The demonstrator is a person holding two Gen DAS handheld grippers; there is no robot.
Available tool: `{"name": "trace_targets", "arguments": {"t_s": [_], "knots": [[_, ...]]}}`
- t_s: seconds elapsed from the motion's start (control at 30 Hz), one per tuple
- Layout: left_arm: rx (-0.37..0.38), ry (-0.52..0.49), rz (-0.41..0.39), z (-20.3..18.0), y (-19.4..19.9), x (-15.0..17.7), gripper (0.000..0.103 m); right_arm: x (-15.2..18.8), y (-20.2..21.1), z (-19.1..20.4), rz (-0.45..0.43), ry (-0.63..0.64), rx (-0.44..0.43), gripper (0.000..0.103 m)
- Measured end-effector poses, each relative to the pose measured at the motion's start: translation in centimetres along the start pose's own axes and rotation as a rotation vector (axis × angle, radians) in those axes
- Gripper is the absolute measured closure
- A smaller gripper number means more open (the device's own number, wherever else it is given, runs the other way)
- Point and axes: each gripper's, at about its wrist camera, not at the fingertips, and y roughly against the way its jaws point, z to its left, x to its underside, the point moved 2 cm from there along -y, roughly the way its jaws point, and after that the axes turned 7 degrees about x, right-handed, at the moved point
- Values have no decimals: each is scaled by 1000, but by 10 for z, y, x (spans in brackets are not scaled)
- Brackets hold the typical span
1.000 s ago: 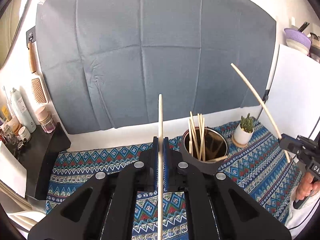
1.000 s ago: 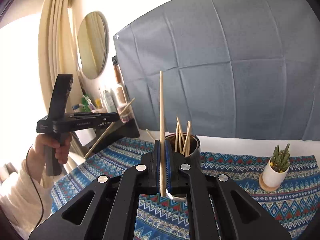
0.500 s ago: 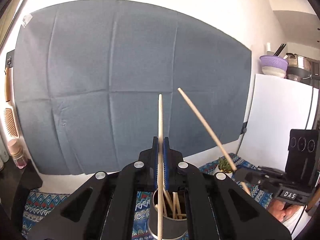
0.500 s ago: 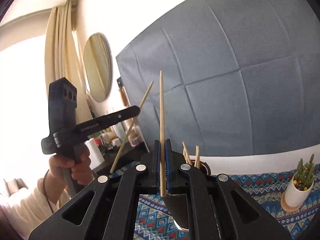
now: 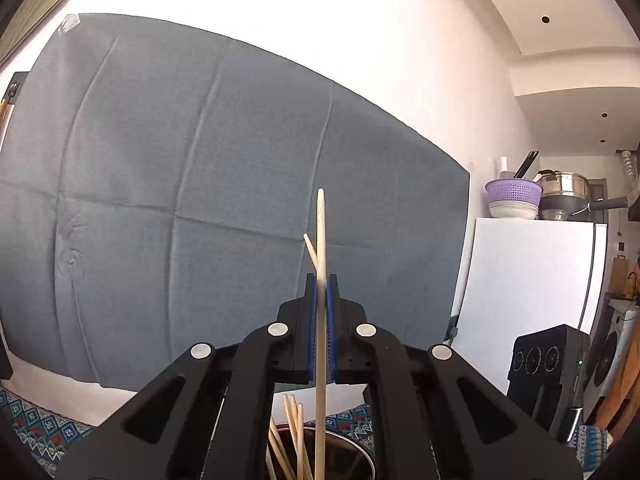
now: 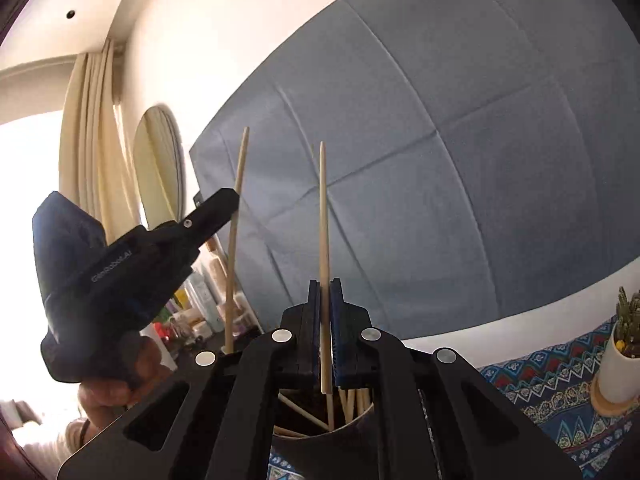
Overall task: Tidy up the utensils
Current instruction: 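Lower both held sticks into the black cup and open the tools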
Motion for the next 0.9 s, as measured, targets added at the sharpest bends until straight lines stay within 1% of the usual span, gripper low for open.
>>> {"name": "trace_targets", "arguments": {"t_s": [0.27,0.4,0.5,0.57,0.77,0.9], "knots": [[-44,14,-13,7,-7,24,98,26,-20,-9,49,-3,-13,98],[-35,29,0,9,-10,35,98,34,-24,-10,65,6,-11,98],[-41,26,9,10,-9,42,98,37,-21,-8,72,34,-8,98],[-31,28,21,12,-7,46,98,39,-17,-8,82,45,-9,98],[-60,-19,50,12,0,52,98,35,-5,-3,107,110,10,98],[-92,-51,73,12,5,51,98,33,1,11,143,217,40,98]]}}
